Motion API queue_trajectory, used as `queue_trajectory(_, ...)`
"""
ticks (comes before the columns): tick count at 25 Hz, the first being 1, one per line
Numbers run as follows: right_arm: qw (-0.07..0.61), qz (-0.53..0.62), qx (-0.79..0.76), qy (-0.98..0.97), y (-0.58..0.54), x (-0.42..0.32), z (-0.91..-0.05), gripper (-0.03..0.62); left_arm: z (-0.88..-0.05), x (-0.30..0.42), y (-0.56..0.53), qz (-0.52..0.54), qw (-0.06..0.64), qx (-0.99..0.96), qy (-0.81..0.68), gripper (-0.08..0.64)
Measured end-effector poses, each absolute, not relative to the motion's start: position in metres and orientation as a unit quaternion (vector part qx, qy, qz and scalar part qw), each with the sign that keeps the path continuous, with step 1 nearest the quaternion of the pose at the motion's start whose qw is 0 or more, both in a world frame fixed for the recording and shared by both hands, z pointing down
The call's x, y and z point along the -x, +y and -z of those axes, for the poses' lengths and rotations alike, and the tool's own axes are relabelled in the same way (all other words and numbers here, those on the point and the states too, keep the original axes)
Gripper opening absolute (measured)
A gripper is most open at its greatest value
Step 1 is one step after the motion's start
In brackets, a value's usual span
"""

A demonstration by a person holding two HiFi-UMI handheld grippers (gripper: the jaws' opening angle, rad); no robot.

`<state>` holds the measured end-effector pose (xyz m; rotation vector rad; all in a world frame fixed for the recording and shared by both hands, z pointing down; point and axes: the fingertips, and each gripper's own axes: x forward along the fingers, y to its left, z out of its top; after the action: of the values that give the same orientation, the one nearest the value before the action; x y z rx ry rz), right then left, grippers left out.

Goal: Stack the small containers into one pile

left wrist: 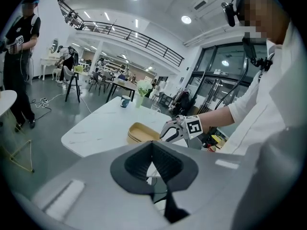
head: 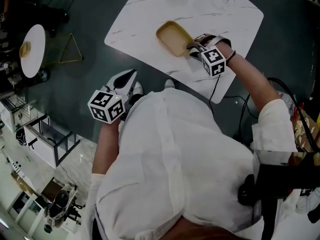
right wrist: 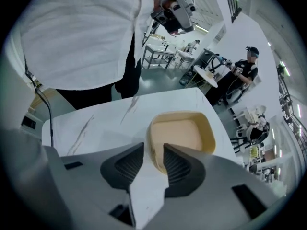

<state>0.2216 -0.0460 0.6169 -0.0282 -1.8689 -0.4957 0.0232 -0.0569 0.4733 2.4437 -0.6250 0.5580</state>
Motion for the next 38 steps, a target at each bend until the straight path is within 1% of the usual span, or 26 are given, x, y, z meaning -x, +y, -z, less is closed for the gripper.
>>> queue_trajectory(5, 0.546, 0.175, -0.077, -0.815, -0.044, -0.225, -0.594, 0.121, -0.471, -0.016, -0.05, -0.212, 0.27, -0.913, -0.219, 0.008)
queue_trajectory(9, 0.5, 0.114, -0.222, -0.829, -0.047, -0.227, -0.556, 0.12, -0.463, -0.011, -0.054, -0.213, 0.257, -0.924, -0.187, 0.008)
queue_trajectory(10, 0.485, 0.097, -0.263, -0.828, -0.047, -0.229, -0.547, 0.104, -0.459, -0.01, -0.057, -0.213, 0.252, -0.927, -0.178, 0.008)
queue_trajectory(11, 0.471, 0.079, -0.3, -0.826, -0.045, -0.229, -0.539, 0.064, -0.456, -0.009, -0.058, -0.212, 0.247, -0.93, -0.169, 0.008)
queue_trajectory(12, 0.458, 0.061, -0.332, -0.822, -0.04, -0.229, -0.534, 0.043, -0.452, -0.008, -0.059, -0.212, 0.242, -0.933, -0.16, 0.008)
queue_trajectory(16, 0.405, -0.029, -0.424, -0.81, -0.008, -0.208, -0.526, 0.012, -0.444, 0.003, -0.055, -0.215, 0.228, -0.942, -0.12, 0.008)
queue_trajectory(19, 0.343, -0.108, -0.48, -0.8, 0.015, -0.179, -0.524, 0.006, -0.438, 0.017, -0.047, -0.217, 0.22, -0.947, -0.088, 0.006)
queue_trajectory(22, 0.284, -0.159, -0.523, -0.788, 0.035, -0.145, -0.514, 0.006, -0.434, 0.032, -0.036, -0.218, 0.209, -0.951, -0.058, 0.006)
queue_trajectory(26, 0.237, -0.181, -0.559, -0.774, 0.058, -0.1, -0.499, 0.006, -0.431, 0.052, -0.022, -0.214, 0.204, -0.955, -0.031, 0.006)
queue_trajectory(32, 0.206, -0.193, -0.587, -0.759, 0.084, -0.046, -0.485, 0.006, -0.426, 0.081, 0.002, -0.212, 0.199, -0.957, 0.011, 0.006)
queue_trajectory(38, 0.183, -0.201, -0.61, -0.745, 0.098, -0.016, -0.477, 0.006, -0.428, 0.101, 0.015, -0.211, 0.196, -0.957, 0.034, 0.006)
